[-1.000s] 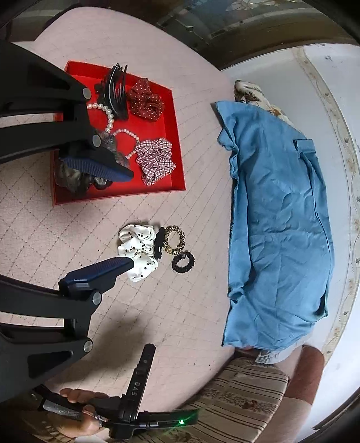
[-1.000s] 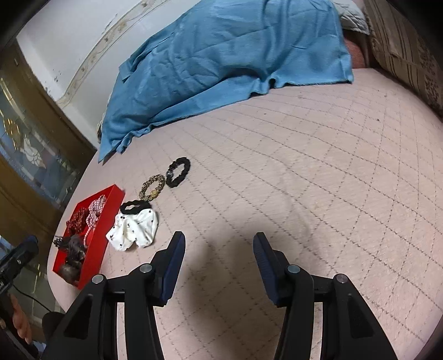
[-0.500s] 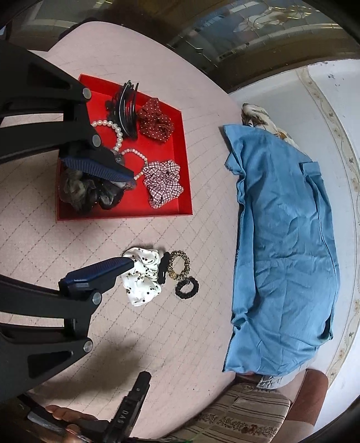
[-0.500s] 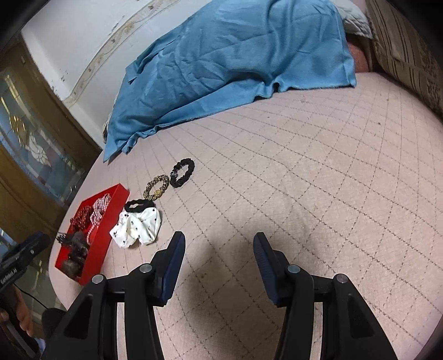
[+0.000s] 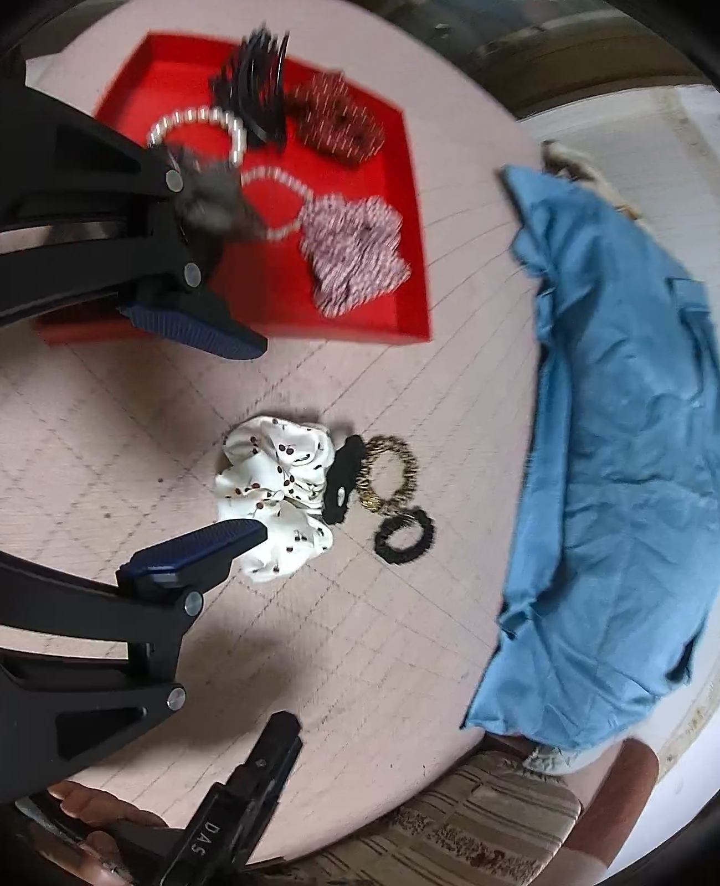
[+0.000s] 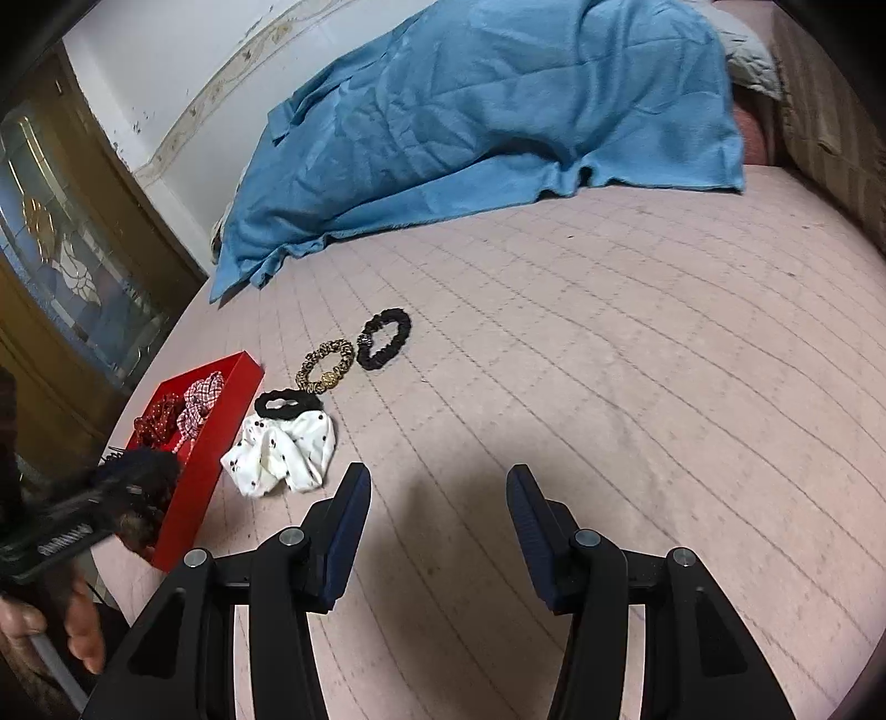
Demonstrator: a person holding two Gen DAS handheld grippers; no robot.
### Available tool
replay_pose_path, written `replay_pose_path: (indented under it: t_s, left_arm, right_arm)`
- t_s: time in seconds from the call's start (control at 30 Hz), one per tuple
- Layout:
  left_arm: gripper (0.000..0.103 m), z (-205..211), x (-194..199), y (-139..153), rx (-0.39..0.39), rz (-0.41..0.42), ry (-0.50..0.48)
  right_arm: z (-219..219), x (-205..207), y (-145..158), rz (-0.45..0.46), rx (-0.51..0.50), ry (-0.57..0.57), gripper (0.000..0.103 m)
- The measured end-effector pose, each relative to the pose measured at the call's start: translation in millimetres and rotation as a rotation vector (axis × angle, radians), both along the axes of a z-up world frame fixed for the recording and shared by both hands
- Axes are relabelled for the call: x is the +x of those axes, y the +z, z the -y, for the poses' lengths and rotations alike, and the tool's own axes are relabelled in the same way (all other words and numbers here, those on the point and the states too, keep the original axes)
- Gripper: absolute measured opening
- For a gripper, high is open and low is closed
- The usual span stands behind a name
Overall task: Organize jewelry
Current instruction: 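Move both open tools toward the white scrunchie and black hair ties, then grasp the white polka-dot scrunchie with left tool while right tool grasps a black hair tie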
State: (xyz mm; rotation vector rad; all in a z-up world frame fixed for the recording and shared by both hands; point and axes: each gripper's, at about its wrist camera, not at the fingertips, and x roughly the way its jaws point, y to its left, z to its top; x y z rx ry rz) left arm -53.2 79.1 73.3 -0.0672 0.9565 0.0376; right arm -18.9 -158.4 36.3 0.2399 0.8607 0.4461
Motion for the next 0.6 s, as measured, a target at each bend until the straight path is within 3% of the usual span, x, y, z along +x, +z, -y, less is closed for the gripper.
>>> replay_pose_path:
  t_s: [0.2,0.33,0.4,0.53,0.57,0.6]
  left_arm:
    - [0.056,-3,30,-22,-0.058,-0.025,0.001]
    - [0.055,-9,44,-34,-0.1,-0.049,0.007]
    - [0.047,-11,50,-41,-0.124,-0.07,0.0]
    - [0.046,-7,51,-41,-0.087,-0.048,-0.013]
    - [0.039,-6,51,-40,-0.081,-0.04,-0.015]
    - [0.015,-4,51,-40,-0.082,-0.035,-0.027]
  right_arm:
    - [-35,60,-8,-0.048,-0.017,0.04,0.055]
    - [-62,99,-17,-0.07,-0.044,0.06,0.044]
    - [-73,112,-20,-0.07,-0.073,0.068,0.04]
    - [-90,130,-29,-0.068,-0.114,0.068,0.039]
    - [-93,132,-30,-0.058,-0.127,0.06,0.038]
    - [-95,133,-30,-0.05,-0.144,0.053,0.034]
